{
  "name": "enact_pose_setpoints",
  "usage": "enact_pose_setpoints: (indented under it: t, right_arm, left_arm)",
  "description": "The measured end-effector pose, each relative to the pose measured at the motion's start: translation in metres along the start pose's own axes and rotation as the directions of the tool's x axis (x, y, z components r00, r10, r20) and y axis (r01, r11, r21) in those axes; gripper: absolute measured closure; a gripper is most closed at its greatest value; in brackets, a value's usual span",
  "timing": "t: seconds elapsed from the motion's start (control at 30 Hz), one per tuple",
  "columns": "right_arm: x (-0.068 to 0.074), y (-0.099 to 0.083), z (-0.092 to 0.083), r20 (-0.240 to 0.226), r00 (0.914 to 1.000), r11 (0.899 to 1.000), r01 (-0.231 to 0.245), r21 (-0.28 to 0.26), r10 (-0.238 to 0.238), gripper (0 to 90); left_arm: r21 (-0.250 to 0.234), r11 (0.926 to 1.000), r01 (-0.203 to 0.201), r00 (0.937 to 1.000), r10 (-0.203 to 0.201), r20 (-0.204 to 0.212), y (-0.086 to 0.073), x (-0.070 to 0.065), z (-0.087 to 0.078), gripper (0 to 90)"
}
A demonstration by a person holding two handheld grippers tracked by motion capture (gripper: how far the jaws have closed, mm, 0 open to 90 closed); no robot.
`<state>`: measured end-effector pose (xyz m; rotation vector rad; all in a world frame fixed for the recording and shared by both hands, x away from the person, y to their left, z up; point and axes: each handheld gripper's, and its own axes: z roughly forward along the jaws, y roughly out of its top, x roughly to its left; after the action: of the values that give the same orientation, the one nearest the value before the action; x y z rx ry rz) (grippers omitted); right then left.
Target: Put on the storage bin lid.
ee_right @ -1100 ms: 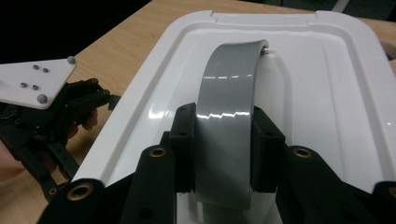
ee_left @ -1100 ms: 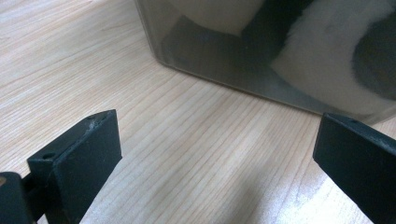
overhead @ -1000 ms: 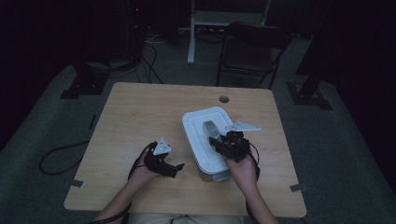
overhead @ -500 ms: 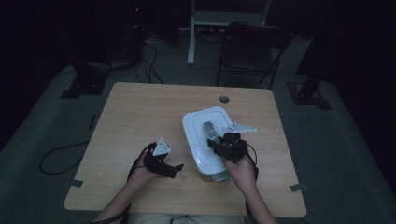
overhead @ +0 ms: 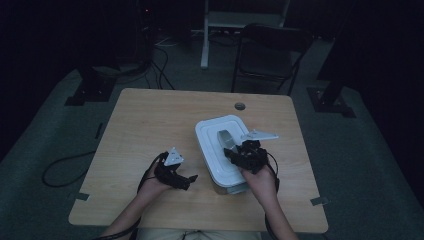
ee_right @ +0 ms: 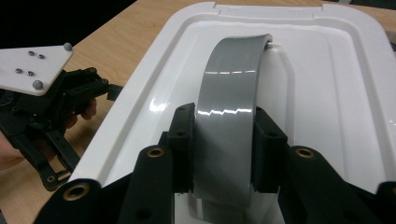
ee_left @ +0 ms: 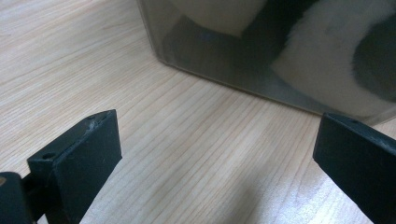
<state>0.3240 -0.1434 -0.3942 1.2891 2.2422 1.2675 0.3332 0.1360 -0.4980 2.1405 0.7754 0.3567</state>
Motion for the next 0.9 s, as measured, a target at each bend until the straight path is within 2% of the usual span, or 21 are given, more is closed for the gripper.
enact_pose_setpoints:
  t: [0.27, 0.37, 0.4, 0.47, 0.67, 0.77, 0.83, 0.9]
  right_arm:
    - [0.007, 0.004, 0.008, 0.053, 0.9956, 0.997, 0.076, 0.035, -0.077, 66.4]
    - [0.005, 0.003, 0.011, 0.046, 0.9956, 0.996, 0.08, 0.036, -0.081, 66.5]
    - [0.002, -0.001, 0.011, 0.035, 0.9976, 0.998, 0.06, 0.018, -0.06, 66.8]
    - [0.003, -0.005, 0.01, 0.043, 0.9975, 0.998, 0.056, -0.007, -0.055, 67.0]
    - [0.001, -0.003, 0.01, 0.028, 0.9982, 0.999, 0.053, -0.003, -0.053, 66.7]
    - [0.0, -0.002, 0.01, 0.014, 0.9992, 0.999, 0.037, -0.006, -0.037, 65.6]
    - [0.0, -0.001, 0.009, 0.004, 0.9995, 1.0, 0.031, -0.006, -0.031, 53.5]
    - [0.001, 0.002, 0.008, -0.006, 0.9994, 0.999, 0.035, 0.007, -0.035, 46.0]
  left_arm:
    - [0.0, 1.0, 0.0, 1.0, 0.0, 0.001, -0.001, -0.001, 0.0, 1.7]
    - [-0.002, 1.0, -0.004, 1.0, 0.004, 0.002, 0.0, -0.002, -0.001, 1.7]
    - [-0.001, 1.0, -0.006, 1.0, 0.006, -0.002, -0.001, -0.003, -0.001, 1.7]
    - [0.003, 1.0, -0.004, 1.0, 0.004, 0.001, -0.002, -0.003, -0.001, 1.7]
    - [0.005, 1.0, 0.007, 1.0, -0.007, 0.0, -0.001, 0.0, 0.0, 1.7]
    - [-0.005, 0.9999, 0.014, 0.9999, -0.014, -0.007, 0.0, 0.002, -0.001, 1.7]
    - [-0.008, 0.9997, 0.023, 0.9997, -0.023, -0.008, 0.0, 0.003, -0.002, 1.7]
    - [-0.005, 0.9997, 0.025, 0.9997, -0.025, -0.007, 0.001, 0.003, -0.002, 1.7]
